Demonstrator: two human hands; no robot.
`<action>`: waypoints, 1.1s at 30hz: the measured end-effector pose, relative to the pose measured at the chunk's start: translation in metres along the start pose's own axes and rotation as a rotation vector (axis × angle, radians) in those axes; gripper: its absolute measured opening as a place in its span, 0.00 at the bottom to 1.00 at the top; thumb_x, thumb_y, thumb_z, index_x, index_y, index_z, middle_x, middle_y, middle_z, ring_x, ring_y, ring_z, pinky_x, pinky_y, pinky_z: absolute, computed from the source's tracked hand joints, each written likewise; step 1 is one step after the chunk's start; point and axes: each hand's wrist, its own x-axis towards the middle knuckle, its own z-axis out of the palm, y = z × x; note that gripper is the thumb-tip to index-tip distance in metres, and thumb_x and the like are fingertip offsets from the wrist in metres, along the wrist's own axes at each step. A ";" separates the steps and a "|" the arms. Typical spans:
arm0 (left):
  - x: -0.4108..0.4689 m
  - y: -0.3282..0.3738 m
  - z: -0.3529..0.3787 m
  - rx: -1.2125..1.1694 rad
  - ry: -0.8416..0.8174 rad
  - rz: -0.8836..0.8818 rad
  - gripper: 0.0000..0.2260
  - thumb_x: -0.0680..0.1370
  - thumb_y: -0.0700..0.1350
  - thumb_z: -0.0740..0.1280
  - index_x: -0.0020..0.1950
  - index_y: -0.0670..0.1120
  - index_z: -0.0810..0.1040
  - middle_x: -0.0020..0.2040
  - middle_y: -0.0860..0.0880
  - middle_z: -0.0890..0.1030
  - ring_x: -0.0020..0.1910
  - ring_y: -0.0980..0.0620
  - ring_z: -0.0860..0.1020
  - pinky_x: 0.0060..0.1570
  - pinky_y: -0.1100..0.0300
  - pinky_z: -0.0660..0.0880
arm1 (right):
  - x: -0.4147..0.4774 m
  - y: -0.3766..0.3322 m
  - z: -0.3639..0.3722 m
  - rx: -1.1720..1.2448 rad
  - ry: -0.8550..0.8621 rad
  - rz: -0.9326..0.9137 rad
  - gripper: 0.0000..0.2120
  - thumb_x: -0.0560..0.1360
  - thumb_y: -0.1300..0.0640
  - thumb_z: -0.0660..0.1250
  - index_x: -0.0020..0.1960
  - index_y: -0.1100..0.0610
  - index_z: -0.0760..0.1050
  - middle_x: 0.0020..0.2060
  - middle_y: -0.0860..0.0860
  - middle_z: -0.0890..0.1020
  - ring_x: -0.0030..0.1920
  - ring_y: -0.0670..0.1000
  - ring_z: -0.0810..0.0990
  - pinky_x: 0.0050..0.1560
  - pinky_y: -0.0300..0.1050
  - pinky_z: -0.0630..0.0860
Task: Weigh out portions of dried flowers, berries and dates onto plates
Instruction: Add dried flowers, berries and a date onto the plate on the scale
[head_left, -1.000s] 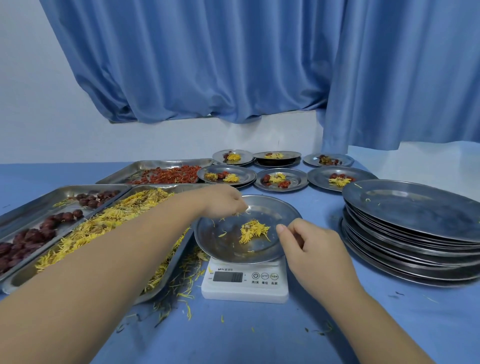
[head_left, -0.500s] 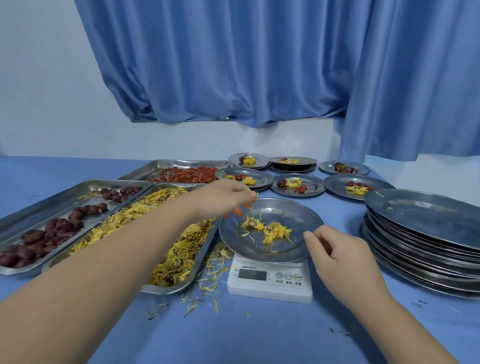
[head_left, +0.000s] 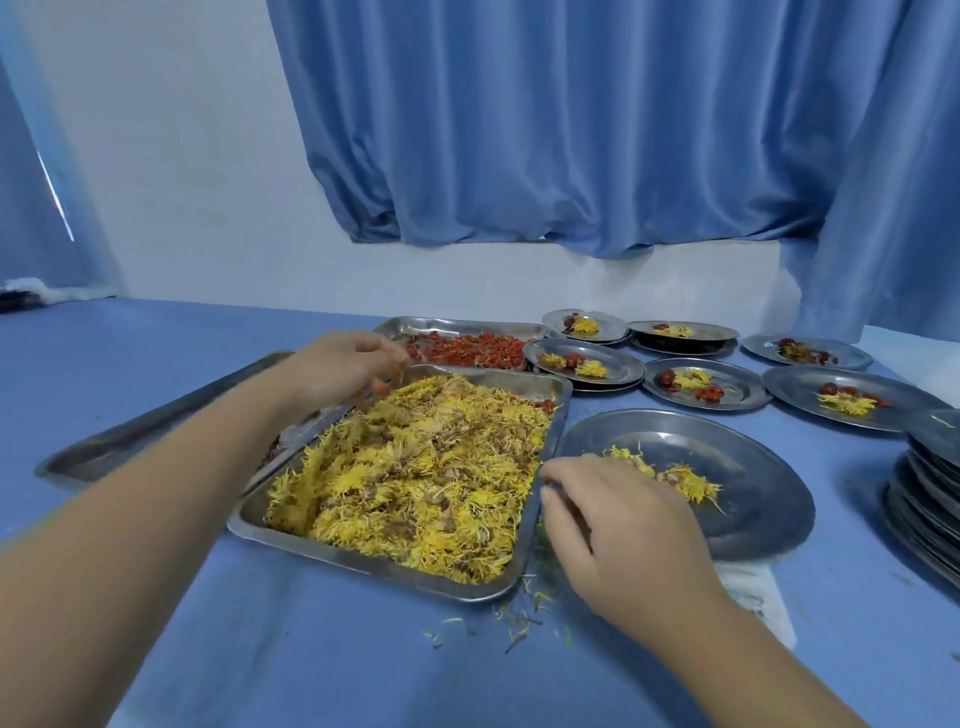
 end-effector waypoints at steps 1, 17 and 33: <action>0.003 -0.015 -0.011 -0.009 0.035 -0.032 0.09 0.81 0.54 0.63 0.51 0.53 0.81 0.46 0.49 0.83 0.41 0.53 0.80 0.40 0.59 0.78 | 0.000 -0.003 0.007 0.005 -0.012 -0.014 0.08 0.75 0.53 0.59 0.42 0.51 0.77 0.31 0.44 0.76 0.33 0.48 0.75 0.28 0.40 0.69; 0.053 -0.158 -0.021 0.746 -0.082 -0.323 0.23 0.75 0.33 0.58 0.68 0.49 0.75 0.69 0.44 0.74 0.66 0.44 0.73 0.65 0.50 0.71 | -0.003 0.005 0.033 0.090 -0.030 -0.064 0.13 0.75 0.51 0.58 0.47 0.54 0.80 0.37 0.45 0.77 0.37 0.47 0.76 0.36 0.38 0.72; 0.042 -0.142 -0.036 0.670 0.026 -0.190 0.11 0.74 0.40 0.65 0.54 0.51 0.80 0.50 0.51 0.81 0.47 0.51 0.77 0.49 0.57 0.74 | -0.004 0.010 0.028 0.133 0.004 -0.024 0.13 0.76 0.52 0.57 0.42 0.52 0.79 0.35 0.44 0.75 0.36 0.46 0.74 0.35 0.41 0.73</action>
